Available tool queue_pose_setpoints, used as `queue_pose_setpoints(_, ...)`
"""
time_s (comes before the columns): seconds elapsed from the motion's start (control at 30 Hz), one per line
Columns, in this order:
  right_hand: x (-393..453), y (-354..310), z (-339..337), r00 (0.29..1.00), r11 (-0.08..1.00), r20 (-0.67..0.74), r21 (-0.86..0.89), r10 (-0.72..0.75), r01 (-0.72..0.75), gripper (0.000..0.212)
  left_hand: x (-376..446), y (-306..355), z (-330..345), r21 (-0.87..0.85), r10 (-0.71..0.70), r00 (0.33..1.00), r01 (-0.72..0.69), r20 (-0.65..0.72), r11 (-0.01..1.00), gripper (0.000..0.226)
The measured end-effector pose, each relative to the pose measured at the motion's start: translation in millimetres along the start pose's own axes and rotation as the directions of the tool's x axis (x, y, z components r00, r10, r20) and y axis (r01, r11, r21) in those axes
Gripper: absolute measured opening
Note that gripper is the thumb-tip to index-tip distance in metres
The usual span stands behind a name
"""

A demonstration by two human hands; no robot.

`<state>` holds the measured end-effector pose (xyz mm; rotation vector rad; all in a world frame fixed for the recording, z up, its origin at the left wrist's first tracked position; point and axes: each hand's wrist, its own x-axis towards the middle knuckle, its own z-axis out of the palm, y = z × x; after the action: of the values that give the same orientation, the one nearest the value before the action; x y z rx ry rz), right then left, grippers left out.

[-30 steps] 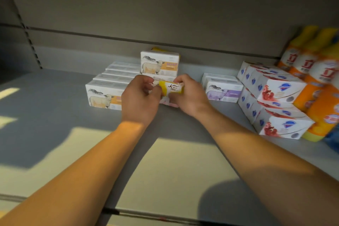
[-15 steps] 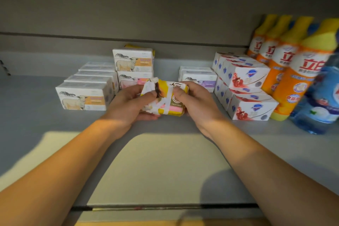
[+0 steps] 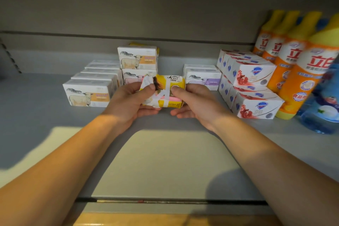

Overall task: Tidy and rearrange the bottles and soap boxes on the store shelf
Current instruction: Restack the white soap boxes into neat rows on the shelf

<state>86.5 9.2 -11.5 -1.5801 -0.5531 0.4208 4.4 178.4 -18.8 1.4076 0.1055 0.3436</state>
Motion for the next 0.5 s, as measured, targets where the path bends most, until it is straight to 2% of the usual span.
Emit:
queue_pose_setpoints(0.1,-0.5,-2.4,0.8,0.982,0.975,-0.079,-0.152,-0.173,0.160,0.013,2.3,-0.6,-0.5,-0.013,0.003,1.000,-0.003,-0.031,1.000,0.015)
queue_pose_setpoints(0.2,-1.3,-2.6,0.4,0.910,0.847,-0.077,-0.404,-0.407,0.345,0.033,3.2,2.4,-3.3,-0.073,-0.055,0.997,0.051,-0.058,0.996,0.020)
queue_pose_setpoints(0.3,-2.4,-3.5,0.0,0.858,0.780,-0.069,-0.459,-0.509,0.426,0.041,2.8,4.8,-4.1,-0.197,-0.098,0.995,0.098,0.008,0.976,0.048)
queue_pose_setpoints(0.37,-2.8,-5.0,-0.3,0.827,0.750,-0.051,-0.456,-0.560,0.480,0.042,2.3,6.7,-2.6,-0.267,-0.106,0.994,0.111,0.035,0.957,0.056)
queue_pose_setpoints(0.43,-3.0,-6.7,-0.2,0.794,0.706,-0.015,-0.467,-0.608,0.532,0.043,2.3,8.0,-1.4,-0.290,-0.075,0.997,0.078,0.022,0.954,0.051)
queue_pose_setpoints(0.5,-3.8,-8.1,-0.5,0.779,0.675,0.024,-0.483,-0.626,0.557,0.046,3.3,7.3,-1.8,-0.287,-0.023,1.000,0.019,-0.012,0.958,0.033)
